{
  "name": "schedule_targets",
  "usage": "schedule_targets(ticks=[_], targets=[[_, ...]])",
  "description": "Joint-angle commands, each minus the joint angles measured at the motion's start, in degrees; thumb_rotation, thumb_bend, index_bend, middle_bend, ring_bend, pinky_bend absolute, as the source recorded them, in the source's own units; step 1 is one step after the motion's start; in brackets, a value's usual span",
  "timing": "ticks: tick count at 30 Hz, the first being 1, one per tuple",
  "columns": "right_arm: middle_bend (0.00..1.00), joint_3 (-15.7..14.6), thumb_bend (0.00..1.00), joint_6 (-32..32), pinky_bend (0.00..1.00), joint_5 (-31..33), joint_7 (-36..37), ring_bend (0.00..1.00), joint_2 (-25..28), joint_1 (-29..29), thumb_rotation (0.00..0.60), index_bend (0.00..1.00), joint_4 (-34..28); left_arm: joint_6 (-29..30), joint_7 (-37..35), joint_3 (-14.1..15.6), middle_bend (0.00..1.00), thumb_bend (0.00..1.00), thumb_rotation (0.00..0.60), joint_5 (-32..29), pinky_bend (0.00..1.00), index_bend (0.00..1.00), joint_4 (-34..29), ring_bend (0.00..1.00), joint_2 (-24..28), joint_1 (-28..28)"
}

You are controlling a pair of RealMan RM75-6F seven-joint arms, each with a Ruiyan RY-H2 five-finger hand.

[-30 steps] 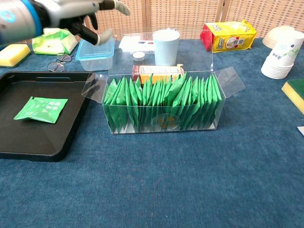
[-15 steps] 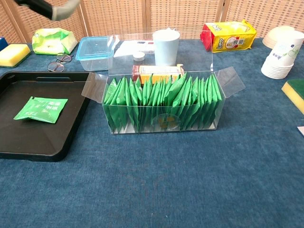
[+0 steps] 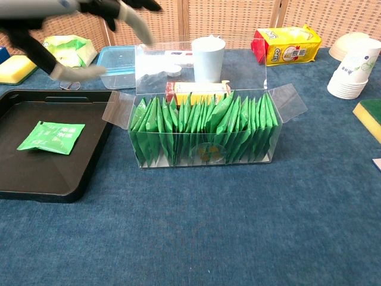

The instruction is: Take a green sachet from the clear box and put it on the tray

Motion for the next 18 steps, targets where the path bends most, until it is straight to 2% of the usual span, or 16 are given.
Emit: schedule_targets(ticks=[1, 6, 11, 18], targets=[[0.02, 0.0, 0.2, 0.2, 0.2, 0.1, 0.1, 0.11, 0.2, -0.1, 0.6, 0.0, -0.1, -4.1, 2.7, -1.4, 0.0, 0.42, 0.539, -1.2, 0.22, 0.19, 2.5, 0.0, -4.2, -3.2], [0.03, -0.2, 0.2, 0.7, 0.2, 0.2, 0.6, 0.11, 0.5, -0.6, 0.6, 0.0, 0.0, -6.9, 7.2, -3.0, 0.0, 0.42, 0.587, -3.6, 0.21, 0.2, 4.4, 0.0, -9.0, -5.4], [0.03, -0.3, 0.2, 1.0, 0.2, 0.4, 1.5, 0.11, 0.5, -1.0, 0.6, 0.0, 0.6, -9.7, 11.6, -5.0, 0.0, 0.42, 0.591, -8.0, 0.21, 0.2, 6.6, 0.0, -13.5, -7.8], [0.02, -0.3, 0.2, 1.3, 0.2, 0.7, 2.6, 0.11, 0.4, -1.4, 0.6, 0.0, 1.4, -13.4, 15.4, -6.0, 0.0, 0.42, 0.59, -13.3, 0.21, 0.2, 8.7, 0.0, -17.0, -10.4]])
